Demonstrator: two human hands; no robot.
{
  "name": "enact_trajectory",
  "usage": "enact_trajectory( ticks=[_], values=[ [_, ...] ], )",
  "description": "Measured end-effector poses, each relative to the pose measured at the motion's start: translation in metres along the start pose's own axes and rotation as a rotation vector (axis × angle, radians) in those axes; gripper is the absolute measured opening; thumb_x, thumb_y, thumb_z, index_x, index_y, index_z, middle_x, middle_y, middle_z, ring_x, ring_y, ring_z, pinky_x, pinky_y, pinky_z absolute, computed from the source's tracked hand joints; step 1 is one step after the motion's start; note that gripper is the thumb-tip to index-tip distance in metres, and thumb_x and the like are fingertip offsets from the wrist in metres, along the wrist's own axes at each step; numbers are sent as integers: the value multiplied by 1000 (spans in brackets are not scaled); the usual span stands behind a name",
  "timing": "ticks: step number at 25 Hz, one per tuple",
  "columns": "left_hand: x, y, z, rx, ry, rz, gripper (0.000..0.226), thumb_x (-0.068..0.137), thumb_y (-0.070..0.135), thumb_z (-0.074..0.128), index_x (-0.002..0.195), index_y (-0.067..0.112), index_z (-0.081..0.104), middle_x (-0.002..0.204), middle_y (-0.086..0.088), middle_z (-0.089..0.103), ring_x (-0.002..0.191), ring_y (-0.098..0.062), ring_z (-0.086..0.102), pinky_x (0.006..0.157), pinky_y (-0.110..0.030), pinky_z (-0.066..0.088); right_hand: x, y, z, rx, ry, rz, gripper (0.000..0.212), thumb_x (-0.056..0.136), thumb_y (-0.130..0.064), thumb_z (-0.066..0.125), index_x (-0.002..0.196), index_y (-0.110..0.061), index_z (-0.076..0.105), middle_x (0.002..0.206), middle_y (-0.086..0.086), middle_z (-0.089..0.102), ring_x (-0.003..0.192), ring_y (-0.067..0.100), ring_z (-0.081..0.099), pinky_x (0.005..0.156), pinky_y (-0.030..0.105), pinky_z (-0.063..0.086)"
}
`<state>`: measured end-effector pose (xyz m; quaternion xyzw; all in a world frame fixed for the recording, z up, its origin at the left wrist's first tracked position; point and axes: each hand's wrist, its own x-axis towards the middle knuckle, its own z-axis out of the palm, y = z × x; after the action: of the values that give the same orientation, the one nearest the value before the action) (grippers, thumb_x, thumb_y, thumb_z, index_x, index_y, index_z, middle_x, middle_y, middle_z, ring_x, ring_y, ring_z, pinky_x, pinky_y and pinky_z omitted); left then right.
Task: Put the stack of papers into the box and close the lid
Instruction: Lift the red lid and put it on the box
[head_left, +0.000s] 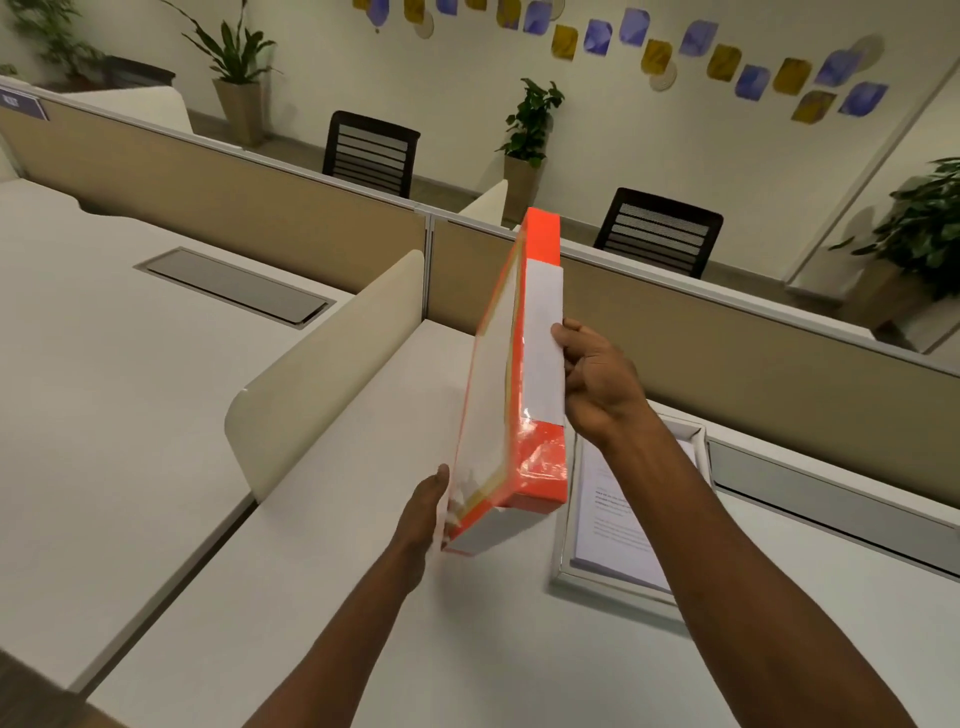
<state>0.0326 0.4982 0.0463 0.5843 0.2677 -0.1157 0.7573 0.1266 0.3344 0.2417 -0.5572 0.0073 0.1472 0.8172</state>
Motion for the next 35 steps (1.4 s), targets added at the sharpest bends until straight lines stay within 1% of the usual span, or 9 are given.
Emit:
enact_trajectory(
  ticks=[4, 7, 11, 16, 21, 25, 30, 33, 35],
  values=[
    [7, -6, -1, -76, -139, -67, 61, 85, 68, 58, 125, 23, 68, 118, -14, 71, 100, -32, 72, 81, -45, 61, -21, -15, -9, 92, -82, 24, 26, 104, -18, 48, 125, -4, 54, 99, 12, 69, 74, 21, 74, 59, 33, 62],
    [7, -11, 2, -103, -190, 7, 66, 72, 72, 69, 119, 27, 72, 117, -9, 74, 104, -31, 73, 82, -46, 62, -28, -14, -21, 92, -59, 30, 30, 105, -18, 44, 130, -2, 51, 94, 12, 67, 62, 17, 73, 48, 26, 57],
    [5, -12, 1, -69, -202, 52, 63, 78, 72, 64, 126, 32, 66, 120, -5, 74, 109, -39, 70, 81, -62, 60, -31, -12, -44, 19, 4, 27, 33, 104, -25, 49, 127, -3, 56, 96, 12, 70, 74, 23, 73, 61, 37, 63],
    [-1, -10, 6, 97, -38, 188, 79, 71, 77, 61, 135, 32, 55, 129, 5, 66, 117, -26, 64, 96, -54, 57, -28, 3, -84, -266, 363, -56, 33, 97, -28, 63, 124, -9, 61, 111, 17, 70, 91, 28, 68, 83, 47, 60],
    [-10, 0, 12, 249, 36, 288, 86, 73, 68, 62, 147, 30, 42, 139, 3, 58, 120, -26, 60, 103, -53, 53, -50, 27, -119, -458, 510, -104, 29, 90, -46, 68, 98, -19, 72, 86, 3, 76, 75, 19, 72, 65, 34, 55],
    [-12, 3, 21, 342, 27, 338, 79, 85, 55, 70, 151, 30, 36, 146, 0, 53, 124, -29, 58, 104, -54, 52, -70, 48, -144, -536, 566, -120, 31, 92, -49, 64, 110, -25, 73, 98, 2, 76, 76, 20, 73, 60, 31, 56],
    [-23, 2, 42, 605, 2, 438, 103, 79, 68, 63, 160, 29, 12, 162, -1, 35, 141, -31, 45, 111, -51, 44, -96, 71, -171, -728, 545, -115, 42, 97, -39, 60, 137, -29, 56, 126, 1, 66, 94, 11, 65, 65, 24, 50],
    [-31, -6, 55, 759, -95, 567, 131, 66, 84, 64, 160, 31, -9, 171, 7, 3, 156, -22, 16, 123, -47, 27, -111, 83, -187, -906, 568, -59, 60, 97, -43, 59, 151, -33, 34, 140, 3, 56, 113, 27, 61, 90, 39, 52],
    [-32, -13, 60, 869, -216, 686, 144, 56, 90, 67, 156, 37, -23, 168, 13, -19, 157, -16, -7, 125, -46, 17, -120, 89, -197, -957, 583, -54, 72, 94, -46, 62, 152, -36, 21, 144, 5, 51, 116, 33, 58, 95, 46, 49]
  ],
)
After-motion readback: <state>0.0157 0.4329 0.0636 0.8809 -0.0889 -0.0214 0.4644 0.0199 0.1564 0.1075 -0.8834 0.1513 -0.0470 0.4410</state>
